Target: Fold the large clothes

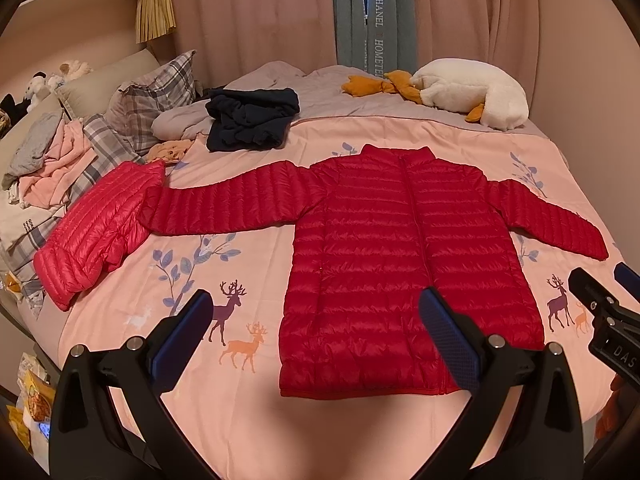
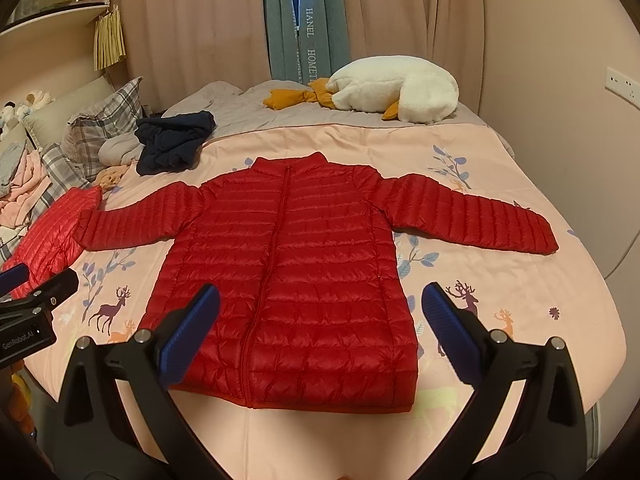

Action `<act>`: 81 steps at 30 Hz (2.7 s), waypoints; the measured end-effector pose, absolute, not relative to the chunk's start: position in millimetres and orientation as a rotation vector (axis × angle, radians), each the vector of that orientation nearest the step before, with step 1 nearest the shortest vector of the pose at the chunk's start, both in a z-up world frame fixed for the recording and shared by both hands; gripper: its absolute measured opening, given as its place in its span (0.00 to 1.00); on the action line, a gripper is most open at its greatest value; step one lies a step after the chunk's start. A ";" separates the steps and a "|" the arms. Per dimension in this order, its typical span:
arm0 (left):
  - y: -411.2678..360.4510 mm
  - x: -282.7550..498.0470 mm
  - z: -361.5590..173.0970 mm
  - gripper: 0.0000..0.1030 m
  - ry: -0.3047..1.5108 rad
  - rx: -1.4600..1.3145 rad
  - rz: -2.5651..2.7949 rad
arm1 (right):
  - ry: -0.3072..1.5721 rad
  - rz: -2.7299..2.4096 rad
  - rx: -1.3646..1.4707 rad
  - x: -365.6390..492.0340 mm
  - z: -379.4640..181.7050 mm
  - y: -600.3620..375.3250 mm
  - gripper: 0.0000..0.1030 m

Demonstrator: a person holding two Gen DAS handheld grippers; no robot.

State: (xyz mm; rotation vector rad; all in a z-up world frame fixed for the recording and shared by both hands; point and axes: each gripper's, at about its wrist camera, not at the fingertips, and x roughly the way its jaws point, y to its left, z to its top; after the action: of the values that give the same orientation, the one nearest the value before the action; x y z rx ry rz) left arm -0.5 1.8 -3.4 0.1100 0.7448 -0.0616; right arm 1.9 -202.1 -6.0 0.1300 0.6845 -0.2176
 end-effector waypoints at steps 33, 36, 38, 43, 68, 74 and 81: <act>-1.4 -0.4 -4.3 0.99 0.743 0.108 -0.067 | 0.680 -0.215 0.129 1.1 -3.8 -198.3 0.98; -1.4 0.3 -3.5 0.99 0.744 0.109 -0.070 | 0.682 -0.216 0.129 1.3 -3.5 -198.3 0.98; -1.9 0.4 -3.6 0.99 0.744 0.110 -0.071 | 0.681 -0.217 0.129 1.7 -3.3 -197.0 0.98; -1.5 0.5 -2.9 0.99 0.745 0.109 -0.074 | 0.682 -0.216 0.128 2.4 -2.7 -196.2 0.98; 24.8 27.3 -27.5 0.99 0.832 -0.057 -0.163 | 0.719 -0.039 0.284 16.7 -25.8 -207.7 0.98; 85.2 73.3 -87.8 0.99 0.950 -0.337 -0.160 | 0.745 0.084 0.436 37.4 -62.0 -218.7 0.98; 191.9 142.6 -142.6 0.99 0.888 -0.591 0.011 | 0.776 0.070 0.430 59.8 -80.7 -216.9 0.98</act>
State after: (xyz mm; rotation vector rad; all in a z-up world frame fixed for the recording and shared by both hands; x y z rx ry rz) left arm 142.6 191.9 -142.6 -0.5915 0.8880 0.0111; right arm 59.8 -216.9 -80.7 0.4300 0.7757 0.0698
